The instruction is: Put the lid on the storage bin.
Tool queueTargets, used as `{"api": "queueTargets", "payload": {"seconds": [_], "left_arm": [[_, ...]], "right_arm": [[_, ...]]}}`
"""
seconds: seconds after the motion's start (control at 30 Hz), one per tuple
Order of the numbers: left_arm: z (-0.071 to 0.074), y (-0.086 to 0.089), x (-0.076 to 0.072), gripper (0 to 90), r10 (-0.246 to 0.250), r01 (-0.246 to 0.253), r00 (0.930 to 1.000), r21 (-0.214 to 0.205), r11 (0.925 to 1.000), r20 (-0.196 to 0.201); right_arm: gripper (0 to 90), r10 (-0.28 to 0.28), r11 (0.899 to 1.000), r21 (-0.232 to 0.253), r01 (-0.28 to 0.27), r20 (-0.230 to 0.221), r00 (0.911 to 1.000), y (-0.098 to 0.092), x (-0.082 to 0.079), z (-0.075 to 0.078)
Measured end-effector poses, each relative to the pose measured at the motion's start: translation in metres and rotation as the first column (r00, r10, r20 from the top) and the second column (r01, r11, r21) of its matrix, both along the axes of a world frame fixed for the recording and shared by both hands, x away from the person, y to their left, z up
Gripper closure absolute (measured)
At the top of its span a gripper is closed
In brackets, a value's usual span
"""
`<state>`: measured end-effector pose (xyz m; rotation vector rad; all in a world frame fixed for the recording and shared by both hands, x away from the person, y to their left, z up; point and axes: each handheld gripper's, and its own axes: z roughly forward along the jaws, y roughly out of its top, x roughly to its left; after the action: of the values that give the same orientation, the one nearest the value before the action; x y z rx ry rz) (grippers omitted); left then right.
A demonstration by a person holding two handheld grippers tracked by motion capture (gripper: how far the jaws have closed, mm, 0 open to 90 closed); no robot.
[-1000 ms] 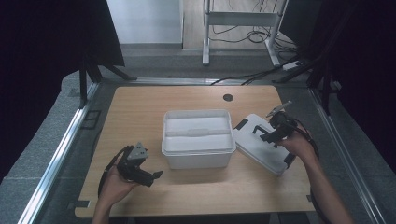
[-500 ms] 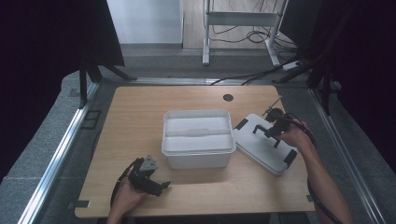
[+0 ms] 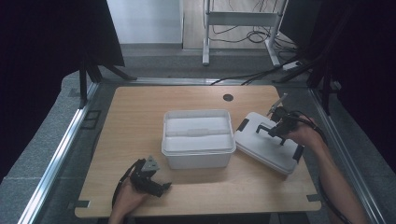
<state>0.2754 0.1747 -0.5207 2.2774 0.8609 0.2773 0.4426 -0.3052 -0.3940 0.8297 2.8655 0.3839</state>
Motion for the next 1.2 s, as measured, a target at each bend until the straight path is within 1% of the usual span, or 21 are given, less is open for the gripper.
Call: {"api": "queueTargets", "payload": {"seconds": [0.13, 0.37, 0.57, 0.6, 0.7, 0.93, 1.0, 1.07, 1.2], "left_arm": [[0.000, 0.000, 0.000, 0.0, 0.000, 0.000, 1.0000, -0.001, 1.0000, 0.001], [0.000, 0.000, 0.000, 0.0, 0.002, -0.002, 1.0000, -0.001, 1.0000, 0.001], [0.000, 0.000, 0.000, 0.0, 0.006, -0.006, 1.0000, -0.003, 1.0000, 0.001], [0.000, 0.000, 0.000, 0.0, 0.006, -0.006, 1.0000, -0.004, 1.0000, 0.001], [0.000, 0.000, 0.000, 0.0, 0.006, -0.006, 1.0000, -0.003, 1.0000, 0.001], [0.000, 0.000, 0.000, 0.0, 0.007, -0.007, 1.0000, -0.003, 1.0000, 0.000], [0.000, 0.000, 0.000, 0.0, 0.007, -0.007, 1.0000, -0.003, 1.0000, 0.000], [0.000, 0.000, 0.000, 0.0, 0.007, -0.007, 1.0000, -0.003, 1.0000, 0.000], [0.000, 0.000, 0.000, 0.0, 0.005, -0.005, 1.0000, -0.001, 1.0000, 0.000]], "right_arm": [[84.0, 0.036, 0.999, 0.007, -0.036, 0.012, 0.9993, -0.001, -0.008, 0.017], [84.1, 0.060, 0.998, 0.005, -0.061, 0.030, 0.9977, 0.000, -0.018, 0.041], [84.0, 0.086, 0.996, 0.015, -0.086, 0.037, 0.9956, 0.001, -0.025, 0.062], [84.0, 0.093, 0.995, 0.018, -0.094, 0.043, 0.9947, 0.000, -0.026, 0.068], [84.0, 0.108, 0.994, 0.020, -0.109, 0.052, 0.9928, -0.001, -0.028, 0.079], [84.0, 0.161, 0.986, 0.038, -0.164, 0.074, 0.9842, 0.001, -0.033, 0.113], [84.0, 0.173, 0.983, 0.041, -0.177, 0.082, 0.9814, 0.002, -0.034, 0.120], [84.1, 0.185, 0.981, 0.043, -0.190, 0.096, 0.9780, 0.006, -0.036, 0.131], [84.0, 0.214, 0.973, 0.059, -0.221, 0.109, 0.9707, 0.015, -0.039, 0.144]]}}
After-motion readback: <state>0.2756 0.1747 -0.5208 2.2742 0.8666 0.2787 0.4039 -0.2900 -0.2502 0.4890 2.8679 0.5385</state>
